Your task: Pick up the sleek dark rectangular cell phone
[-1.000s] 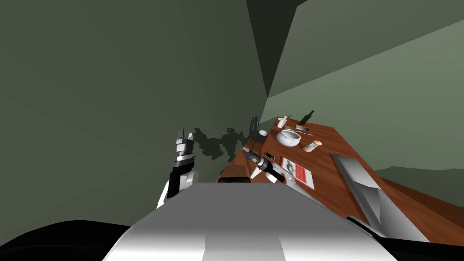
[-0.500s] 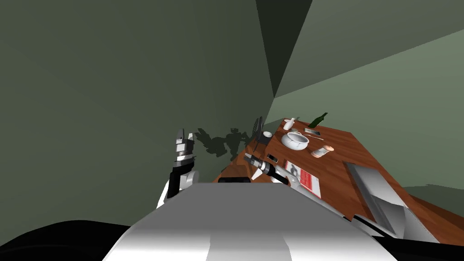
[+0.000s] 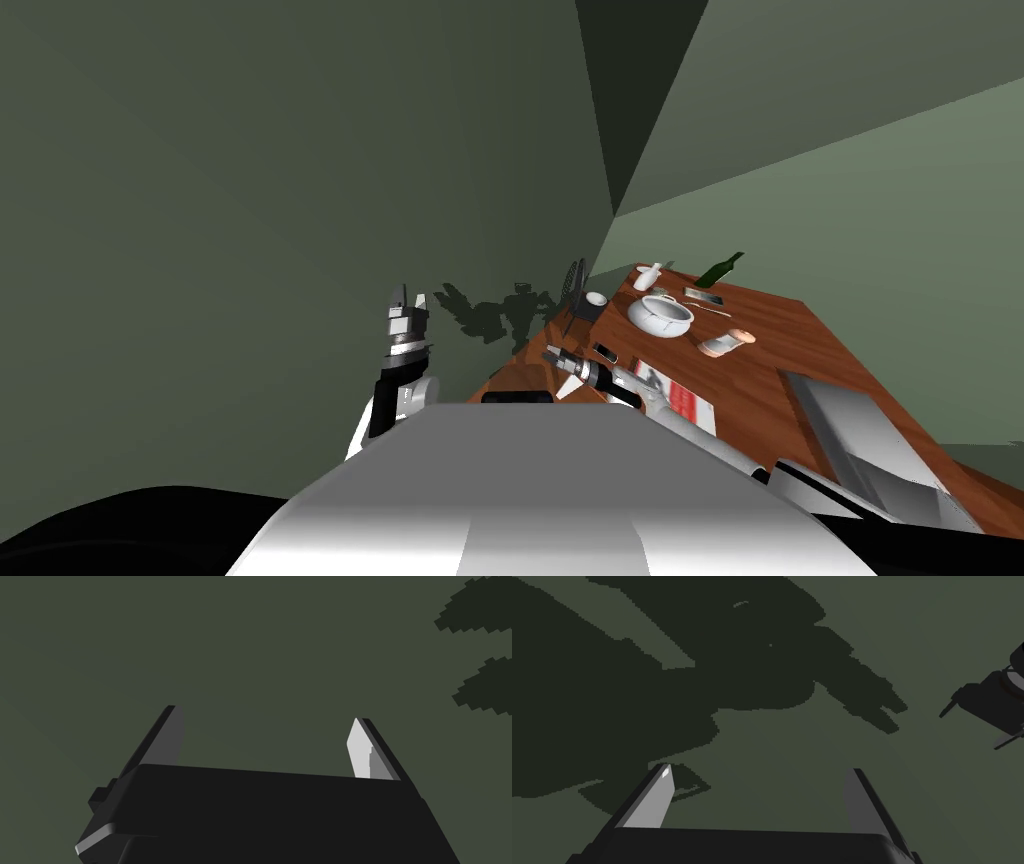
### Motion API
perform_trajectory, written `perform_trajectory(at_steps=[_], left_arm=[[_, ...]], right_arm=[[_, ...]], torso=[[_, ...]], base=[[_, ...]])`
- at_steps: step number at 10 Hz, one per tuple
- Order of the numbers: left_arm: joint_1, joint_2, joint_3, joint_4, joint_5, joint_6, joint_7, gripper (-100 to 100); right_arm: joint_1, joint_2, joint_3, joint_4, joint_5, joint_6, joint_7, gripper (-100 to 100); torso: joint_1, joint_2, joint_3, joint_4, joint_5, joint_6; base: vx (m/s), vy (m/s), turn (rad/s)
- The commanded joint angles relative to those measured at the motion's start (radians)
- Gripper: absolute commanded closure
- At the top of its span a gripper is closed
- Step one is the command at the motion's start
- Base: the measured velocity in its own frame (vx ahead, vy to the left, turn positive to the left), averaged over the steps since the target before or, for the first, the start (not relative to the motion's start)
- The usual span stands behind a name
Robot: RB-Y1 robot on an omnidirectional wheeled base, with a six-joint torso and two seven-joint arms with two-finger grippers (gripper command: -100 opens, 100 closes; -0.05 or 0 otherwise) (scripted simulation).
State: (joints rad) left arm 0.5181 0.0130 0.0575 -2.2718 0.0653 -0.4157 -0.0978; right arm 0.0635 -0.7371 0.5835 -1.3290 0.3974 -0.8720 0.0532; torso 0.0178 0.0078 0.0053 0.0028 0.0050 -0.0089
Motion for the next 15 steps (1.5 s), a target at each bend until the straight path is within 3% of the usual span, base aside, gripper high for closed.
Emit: perform_trajectory(at_steps=[1,2,3,5,6,7,8,11,14,15], left_arm=[[0.0,0.0,0.0,0.0,0.0,0.0,0.0,0],[0.0,0.0,0.0,0.0,0.0,0.0,0.0,0],[0.0,0.0,0.0,0.0,0.0,0.0,0.0,0],[0.0,0.0,0.0,0.0,0.0,0.0,0.0,0],[0.0,0.0,0.0,0.0,0.0,0.0,0.0,0],[0.0,0.0,0.0,0.0,0.0,0.0,0.0,0],[0.0,0.0,0.0,0.0,0.0,0.0,0.0,0],[0.0,0.0,0.0,0.0,0.0,0.0,0.0,0],[0.0,0.0,0.0,0.0,0.0,0.0,0.0,0],[0.0,0.0,0.0,0.0,0.0,0.0,0.0,0]], right_arm=[[-0.011,-0.045,0.028,0.05,0.026,0.004,0.003,-100],[-0.011,-0.045,0.028,0.076,0.026,0.004,0.003,-100],[-0.029,-0.082,0.057,0.118,0.051,0.01,0.007,-100],[-0.029,-0.082,0.057,0.146,0.051,0.01,0.007,-100],[-0.046,-0.119,0.083,0.183,0.076,0.017,0.011,-100],[-0.046,-0.119,0.083,0.214,0.076,0.017,0.011,-100],[-0.046,-0.119,0.083,0.214,0.076,0.017,0.011,-100],[-0.08,-0.189,0.132,0.307,0.125,0.036,0.019,-100],[-0.08,-0.189,0.132,0.343,0.125,0.036,0.019,-100],[-0.096,-0.221,0.155,0.374,0.148,0.047,0.024,-100]], torso=[[0.0,0.0,0.0,0.0,0.0,0.0],[0.0,0.0,0.0,0.0,0.0,-0.001],[-0.001,0.0,0.0,0.0,0.0,0.0],[-0.001,-0.001,-0.001,0.0,0.0,0.0],[0.0,-0.001,-0.001,0.0,0.0,0.0],[0.0,-0.002,-0.001,0.0,0.0,-0.001],[0.0,-0.002,-0.001,0.0,0.0,0.0],[0.001,-0.002,-0.001,0.0,0.0,0.0],[0.001,-0.002,-0.001,0.0,0.0,0.0],[0.001,-0.001,0.0,0.0,0.0,0.0]], base=[[-0.005,-0.018,0.25],[-0.001,-0.03,0.152],[0.007,-0.029,0.2],[0.009,-0.021,0.079],[0.014,-0.01,0.233],[0.02,-0.018,0.145],[0.01,-0.01,-0.034],[0.025,-0.013,0.2],[0.016,-0.01,0.018],[0.016,-0.002,0.192]])
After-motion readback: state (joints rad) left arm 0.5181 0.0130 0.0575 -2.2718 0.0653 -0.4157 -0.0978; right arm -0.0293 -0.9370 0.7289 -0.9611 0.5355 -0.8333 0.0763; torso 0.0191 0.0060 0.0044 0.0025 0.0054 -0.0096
